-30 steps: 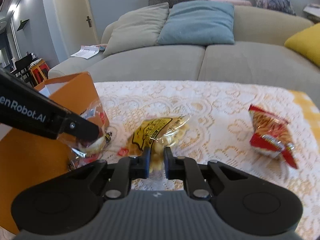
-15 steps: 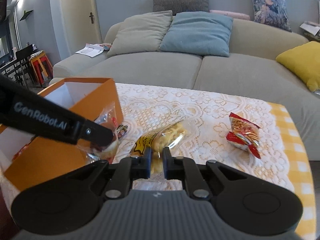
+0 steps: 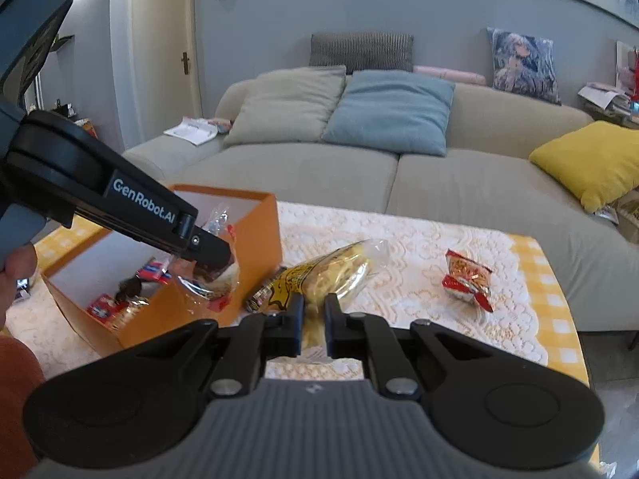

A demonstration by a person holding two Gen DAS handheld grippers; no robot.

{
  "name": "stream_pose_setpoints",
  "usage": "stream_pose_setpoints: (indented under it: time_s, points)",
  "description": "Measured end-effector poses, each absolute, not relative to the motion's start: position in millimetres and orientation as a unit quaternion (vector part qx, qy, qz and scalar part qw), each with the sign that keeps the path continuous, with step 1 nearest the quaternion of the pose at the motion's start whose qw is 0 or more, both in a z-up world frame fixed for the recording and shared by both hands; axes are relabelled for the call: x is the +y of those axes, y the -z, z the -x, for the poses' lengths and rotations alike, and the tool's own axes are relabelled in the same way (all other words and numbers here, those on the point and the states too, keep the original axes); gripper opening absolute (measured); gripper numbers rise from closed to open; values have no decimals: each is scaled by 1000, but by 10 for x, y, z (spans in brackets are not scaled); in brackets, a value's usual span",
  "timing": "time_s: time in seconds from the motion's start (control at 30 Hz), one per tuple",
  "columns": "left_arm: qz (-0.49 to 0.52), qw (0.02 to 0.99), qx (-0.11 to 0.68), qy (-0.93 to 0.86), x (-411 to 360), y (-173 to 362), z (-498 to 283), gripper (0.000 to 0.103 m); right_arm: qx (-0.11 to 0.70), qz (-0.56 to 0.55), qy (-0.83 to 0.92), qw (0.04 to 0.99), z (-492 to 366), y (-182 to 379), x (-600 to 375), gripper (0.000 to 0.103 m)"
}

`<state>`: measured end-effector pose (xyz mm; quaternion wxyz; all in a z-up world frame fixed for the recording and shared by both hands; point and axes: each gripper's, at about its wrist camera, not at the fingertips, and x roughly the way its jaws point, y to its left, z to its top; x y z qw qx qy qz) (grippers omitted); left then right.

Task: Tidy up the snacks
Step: 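Lift both held snacks and carry them over the box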

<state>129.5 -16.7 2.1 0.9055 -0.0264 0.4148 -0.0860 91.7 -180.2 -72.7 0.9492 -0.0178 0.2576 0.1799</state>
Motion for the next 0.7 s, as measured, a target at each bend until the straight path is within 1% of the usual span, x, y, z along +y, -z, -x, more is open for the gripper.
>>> stream_pose_setpoints:
  time_s: [0.37, 0.57, 0.7]
  points:
    - [53, 919, 386, 55, 458, -103, -1237, 24, 219, 31, -228, 948, -924, 330, -1346, 7]
    - [84, 916, 393, 12, 1022, -11, -1334, 24, 208, 58, -268, 939, -1200, 213, -928, 7]
    - [87, 910, 405, -5, 1229, 100, -1493, 24, 222, 81, -291, 927, -1474, 277, -605, 7]
